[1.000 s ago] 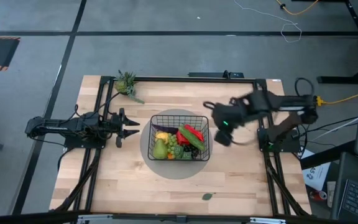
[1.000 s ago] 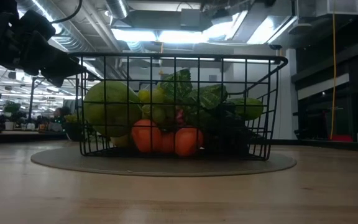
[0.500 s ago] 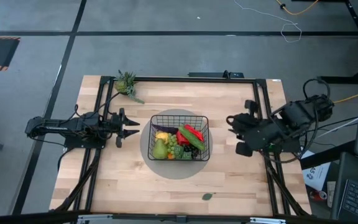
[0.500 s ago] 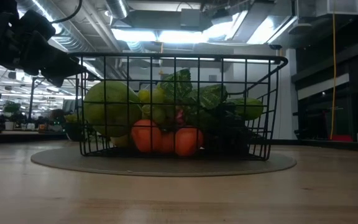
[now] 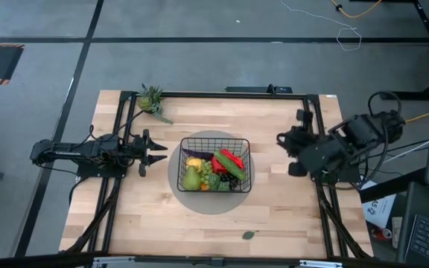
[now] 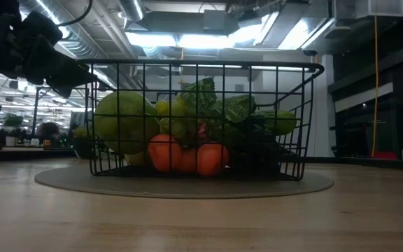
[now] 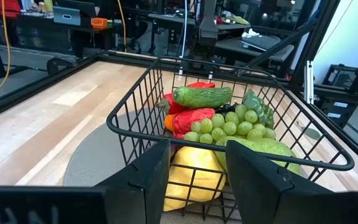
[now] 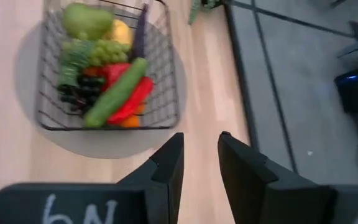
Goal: Build produce basket
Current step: Return to Home Position
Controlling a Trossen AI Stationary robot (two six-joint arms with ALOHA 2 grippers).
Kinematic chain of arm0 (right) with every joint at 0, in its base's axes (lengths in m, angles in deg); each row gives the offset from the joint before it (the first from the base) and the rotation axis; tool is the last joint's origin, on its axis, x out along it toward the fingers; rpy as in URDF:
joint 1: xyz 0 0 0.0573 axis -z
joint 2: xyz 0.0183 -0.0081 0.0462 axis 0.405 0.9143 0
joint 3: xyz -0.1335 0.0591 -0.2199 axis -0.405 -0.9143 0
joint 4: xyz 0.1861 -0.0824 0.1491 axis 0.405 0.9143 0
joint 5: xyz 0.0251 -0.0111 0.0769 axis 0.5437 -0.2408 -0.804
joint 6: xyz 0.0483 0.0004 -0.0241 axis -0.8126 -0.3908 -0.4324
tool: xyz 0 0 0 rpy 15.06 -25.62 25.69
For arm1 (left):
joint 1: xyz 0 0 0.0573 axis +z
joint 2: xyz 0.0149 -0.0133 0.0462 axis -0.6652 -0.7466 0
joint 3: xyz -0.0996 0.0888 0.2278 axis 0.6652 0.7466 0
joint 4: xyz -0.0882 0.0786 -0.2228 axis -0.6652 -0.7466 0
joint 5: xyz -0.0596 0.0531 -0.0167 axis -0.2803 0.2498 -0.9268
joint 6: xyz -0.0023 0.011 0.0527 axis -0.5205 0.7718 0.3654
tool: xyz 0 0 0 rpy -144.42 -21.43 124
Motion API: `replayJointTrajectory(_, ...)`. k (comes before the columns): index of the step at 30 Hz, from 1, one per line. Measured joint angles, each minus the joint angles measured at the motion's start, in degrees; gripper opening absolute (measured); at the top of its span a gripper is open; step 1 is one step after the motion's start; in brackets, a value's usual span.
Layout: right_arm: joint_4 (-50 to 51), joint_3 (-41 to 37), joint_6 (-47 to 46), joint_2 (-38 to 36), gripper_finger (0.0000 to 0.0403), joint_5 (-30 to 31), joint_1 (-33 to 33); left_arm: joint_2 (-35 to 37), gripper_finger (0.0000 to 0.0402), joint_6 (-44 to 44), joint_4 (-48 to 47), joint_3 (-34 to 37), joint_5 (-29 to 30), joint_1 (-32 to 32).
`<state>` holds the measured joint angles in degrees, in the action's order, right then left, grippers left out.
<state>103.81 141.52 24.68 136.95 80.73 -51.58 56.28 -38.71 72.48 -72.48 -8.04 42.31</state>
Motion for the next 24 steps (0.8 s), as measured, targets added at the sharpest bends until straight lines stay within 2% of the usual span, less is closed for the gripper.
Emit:
replayJointTrajectory(4, -1.7, -6.9, 2.8, -6.6, 0.0101, 1.6, 2.6, 0.0, 0.0151, 0.0, 0.0, 0.0, 0.0, 0.0)
replayJointTrajectory(7, -7.6, -17.0, 2.4, -14.8, 0.0101, 1.7, 4.6, 0.0, 0.0151, 0.0, 0.0, 0.0, 0.0, 0.0)
replayJointTrajectory(9, -13.9, -24.7, 2.9, -20.2, 0.0101, 0.6, 5.3, 0.0, 0.0151, 0.0, 0.0, 0.0, 0.0, 0.0)
replayJointTrajectory(15, -36.7, -44.3, 3.5, -31.9, 0.0101, -8.6, 5.7, 0.0, 0.0151, 0.0, 0.0, 0.0, 0.0, 0.0)
replayJointTrajectory(21, -58.5, -63.9, 1.0, -37.7, 0.0101, -13.0, 5.8, 0.0, 0.0151, 0.0, 0.0, 0.0, 0.0, 0.0)
replayJointTrajectory(24, -69.4, -72.4, 2.1, -38.9, 0.0101, -18.4, 5.8, 0.0, 0.0151, 0.0, 0.0, 0.0, 0.0, 0.0)
